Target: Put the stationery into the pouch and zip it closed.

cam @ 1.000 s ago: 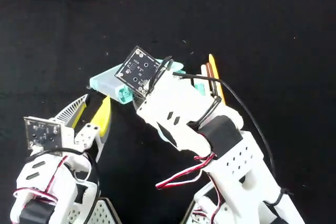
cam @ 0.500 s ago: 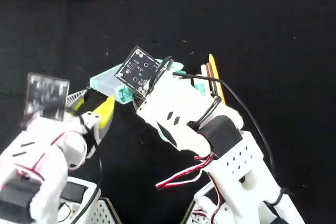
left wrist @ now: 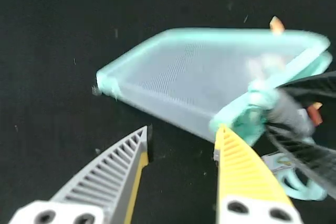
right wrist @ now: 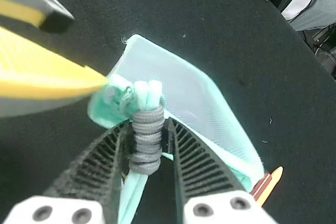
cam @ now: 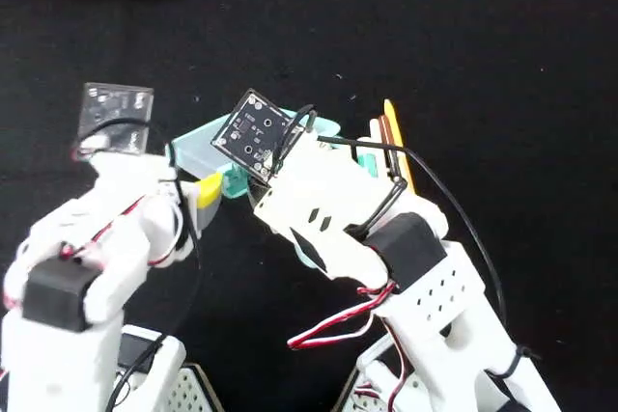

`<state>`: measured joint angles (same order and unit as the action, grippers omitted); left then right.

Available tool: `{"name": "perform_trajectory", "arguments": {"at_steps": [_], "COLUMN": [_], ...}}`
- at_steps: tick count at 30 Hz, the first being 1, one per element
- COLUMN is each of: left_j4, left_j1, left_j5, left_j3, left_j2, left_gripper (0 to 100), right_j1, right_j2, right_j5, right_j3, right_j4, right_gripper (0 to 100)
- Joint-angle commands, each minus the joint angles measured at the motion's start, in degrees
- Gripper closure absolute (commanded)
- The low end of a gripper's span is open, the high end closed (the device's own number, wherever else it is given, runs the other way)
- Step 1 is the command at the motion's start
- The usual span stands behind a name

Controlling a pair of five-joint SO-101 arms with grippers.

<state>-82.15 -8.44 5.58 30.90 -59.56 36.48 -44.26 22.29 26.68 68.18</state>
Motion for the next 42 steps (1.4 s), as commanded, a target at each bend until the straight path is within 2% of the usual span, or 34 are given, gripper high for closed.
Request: {"name": "perform_trajectory", "arguments": {"at_steps": [1, 6, 8, 15, 21, 25, 33, 42], "left_j4": [3.7, 5.3, 7.6, 7.1, 16.3, 19.4, 19.3, 17.7], "left_j1": [-0.7, -5.0, -5.2, -5.1, -4.7, -4.6, 1.2, 0.0], "left_j5": [0.8, 0.8, 0.8, 0.4, 0.3, -3.6, -3.7, -3.5], "left_j3": [2.7, 4.1, 4.8, 4.9, 14.2, 17.5, 13.0, 9.2], "left_j2": [-3.4, -7.7, -8.4, -7.8, -8.4, -8.4, -8.5, -8.5], "left_gripper": [78, 78, 78, 78, 78, 78, 79, 78], "right_j1": [0.4, 0.4, 0.4, 0.4, 0.5, 0.4, 0.4, 0.4], "right_j2": [0.3, 0.4, 0.4, 0.4, 0.3, 0.3, 0.3, 0.3], "right_j5": [-0.6, -0.6, -0.6, -0.6, -0.6, -0.6, -0.5, -0.4], "right_j3": [-1.8, -1.8, -1.8, -1.8, -1.9, -1.9, -1.8, -1.8], "right_j4": [-0.5, -1.2, -1.2, -1.2, -0.8, -0.6, 0.1, 0.1], "right_gripper": [98.6, 98.6, 98.6, 98.6, 98.6, 98.6, 98.6, 98.6]}}
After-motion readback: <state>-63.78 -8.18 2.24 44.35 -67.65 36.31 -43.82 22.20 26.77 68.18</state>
